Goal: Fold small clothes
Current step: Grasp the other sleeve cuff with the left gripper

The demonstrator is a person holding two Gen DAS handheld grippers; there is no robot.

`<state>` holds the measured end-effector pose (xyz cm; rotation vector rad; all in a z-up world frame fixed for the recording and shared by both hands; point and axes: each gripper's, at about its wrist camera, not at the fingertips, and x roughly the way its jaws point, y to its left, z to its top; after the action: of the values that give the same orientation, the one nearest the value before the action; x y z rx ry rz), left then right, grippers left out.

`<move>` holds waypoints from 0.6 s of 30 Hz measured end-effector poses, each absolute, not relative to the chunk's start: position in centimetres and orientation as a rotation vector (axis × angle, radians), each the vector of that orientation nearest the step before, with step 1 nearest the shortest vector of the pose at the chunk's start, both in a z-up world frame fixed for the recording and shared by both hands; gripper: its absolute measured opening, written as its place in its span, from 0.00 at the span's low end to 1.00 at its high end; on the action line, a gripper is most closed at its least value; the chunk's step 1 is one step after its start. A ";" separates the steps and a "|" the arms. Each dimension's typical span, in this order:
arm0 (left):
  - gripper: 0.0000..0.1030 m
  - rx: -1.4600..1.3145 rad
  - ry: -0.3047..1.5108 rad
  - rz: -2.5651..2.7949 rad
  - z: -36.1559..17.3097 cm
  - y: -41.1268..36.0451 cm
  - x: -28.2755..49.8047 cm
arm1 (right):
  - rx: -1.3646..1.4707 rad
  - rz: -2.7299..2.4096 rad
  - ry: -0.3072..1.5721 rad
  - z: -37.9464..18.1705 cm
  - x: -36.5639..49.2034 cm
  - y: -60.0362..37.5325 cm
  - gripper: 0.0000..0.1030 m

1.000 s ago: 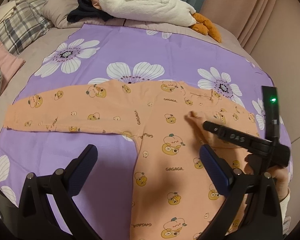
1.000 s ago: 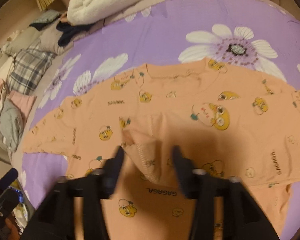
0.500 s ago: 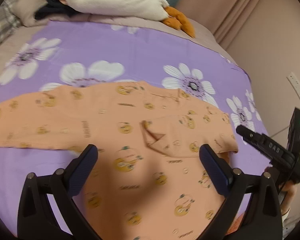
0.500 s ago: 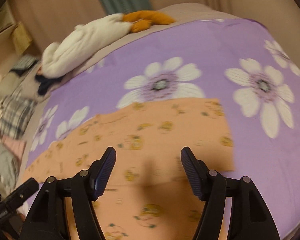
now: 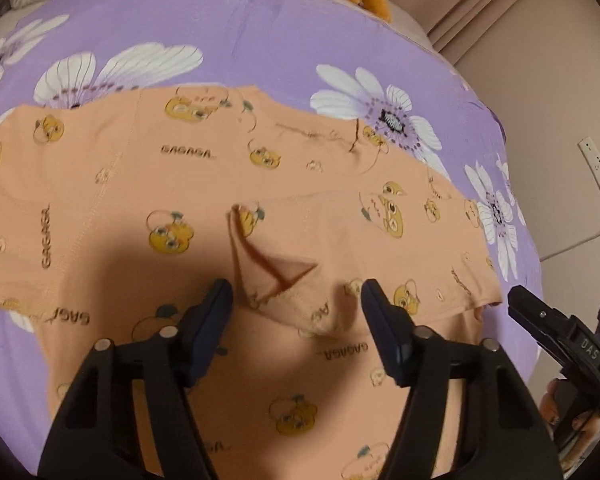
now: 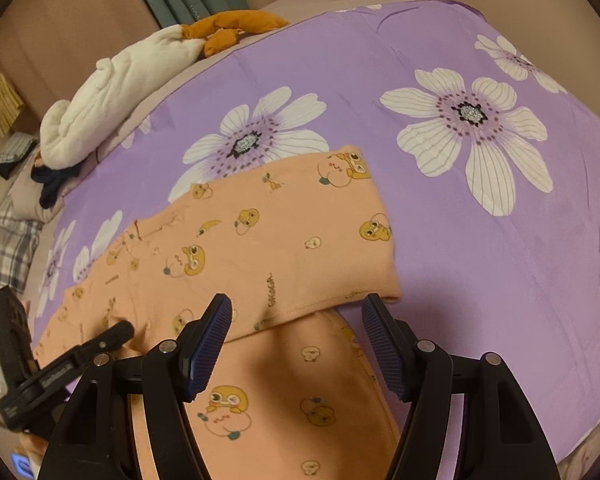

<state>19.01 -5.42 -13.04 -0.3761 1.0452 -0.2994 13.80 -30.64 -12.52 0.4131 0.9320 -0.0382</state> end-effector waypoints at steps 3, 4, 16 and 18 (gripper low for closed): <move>0.21 -0.372 1.041 -0.298 -13.5 -5.7 19.6 | 0.425 -0.045 0.933 -12.8 13.8 -30.9 0.65; 0.17 -0.369 1.044 -0.290 -13.6 -5.7 19.8 | 0.432 -0.045 0.935 -13.0 13.8 -31.1 0.65; 0.07 -0.307 0.900 -0.292 -5.9 -5.4 20.1 | 0.481 -0.084 0.934 -13.4 13.2 -33.0 0.65; 0.06 -0.296 0.870 -0.303 -4.2 -5.1 20.2 | 0.486 -0.089 0.930 -13.3 13.2 -33.3 0.65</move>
<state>20.17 -5.09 -4.19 -0.2958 0.8702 -0.3032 13.18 -33.27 -13.29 0.4858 0.9296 -0.0889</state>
